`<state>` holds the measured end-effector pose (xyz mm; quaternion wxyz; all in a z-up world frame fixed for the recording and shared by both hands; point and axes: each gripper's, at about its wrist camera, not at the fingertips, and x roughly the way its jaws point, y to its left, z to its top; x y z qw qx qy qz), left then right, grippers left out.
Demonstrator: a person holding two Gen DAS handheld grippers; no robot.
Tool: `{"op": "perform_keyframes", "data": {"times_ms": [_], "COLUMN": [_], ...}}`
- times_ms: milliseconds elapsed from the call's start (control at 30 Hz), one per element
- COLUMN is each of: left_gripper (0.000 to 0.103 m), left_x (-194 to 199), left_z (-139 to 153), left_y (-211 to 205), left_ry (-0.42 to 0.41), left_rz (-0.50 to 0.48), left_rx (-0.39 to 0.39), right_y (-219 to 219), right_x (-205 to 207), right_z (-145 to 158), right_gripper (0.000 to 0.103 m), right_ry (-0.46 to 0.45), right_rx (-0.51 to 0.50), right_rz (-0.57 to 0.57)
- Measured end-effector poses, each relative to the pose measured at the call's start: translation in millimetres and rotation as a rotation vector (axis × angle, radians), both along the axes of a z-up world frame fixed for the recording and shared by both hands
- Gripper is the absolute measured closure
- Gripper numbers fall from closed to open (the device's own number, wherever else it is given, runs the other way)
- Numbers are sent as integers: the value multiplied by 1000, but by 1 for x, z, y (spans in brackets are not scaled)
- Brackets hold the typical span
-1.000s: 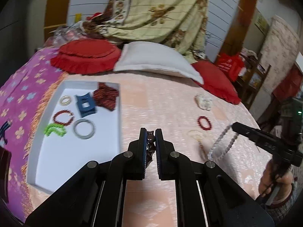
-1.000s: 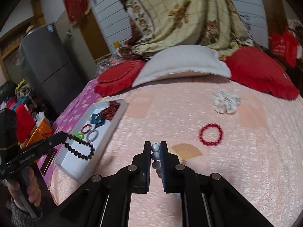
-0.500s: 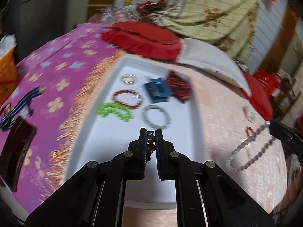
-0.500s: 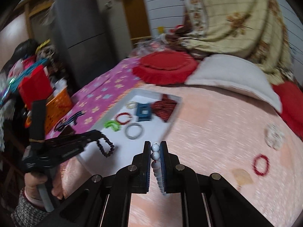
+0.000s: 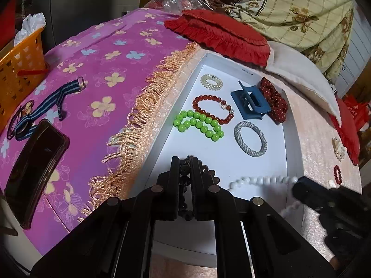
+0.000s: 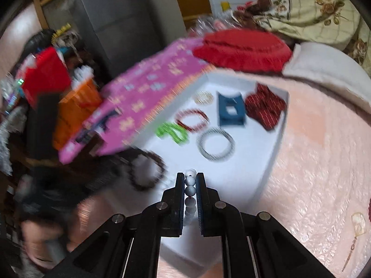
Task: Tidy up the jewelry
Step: 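Lower the brown bracelet into the tray with the left tool while the right releases the pearls there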
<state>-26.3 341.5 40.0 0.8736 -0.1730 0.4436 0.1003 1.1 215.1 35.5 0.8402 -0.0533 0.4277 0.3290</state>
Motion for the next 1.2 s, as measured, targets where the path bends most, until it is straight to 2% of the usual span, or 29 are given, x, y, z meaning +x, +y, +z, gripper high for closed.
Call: {"op": "perform_keyframes", "data": {"times_ms": [100,400,467,533,600,733,800,867,933,1200], "left_gripper": [96,96,92,73,64,58,57,57,57,57], "left_x": [3,20,19,17,13,7,5,3,2,-4], "left_z": [-1,-10,-8,-7,-3,8,13,16,17,19], "left_y": [-3,-8,-6,-2,1,0,-2,-3,-4,-14], "left_ry": [-1,-15,-27,-47,-83,-144,-166,-172,-175,-164], "left_rz": [-6,12,18,21,26,8,8,18,33,65], "left_rx": [8,34,23,-12,-50,-89,-75,-42,-9,144], "right_y": [-6,2,8,14,19,27,28,26,21,-12], "right_x": [7,16,20,24,27,32,33,31,28,3], "right_z": [-15,-26,-28,-30,-30,-28,-25,-22,-15,10], "right_gripper": [94,94,94,94,94,95,94,87,65,63], "right_ry": [15,6,-5,-7,-9,-14,-9,-9,-30,-105], "right_rx": [-28,-64,-79,-88,-91,-90,-89,-83,-77,-46], "right_rz": [-22,-28,-28,-27,-28,-27,-31,-34,-50,-79]}}
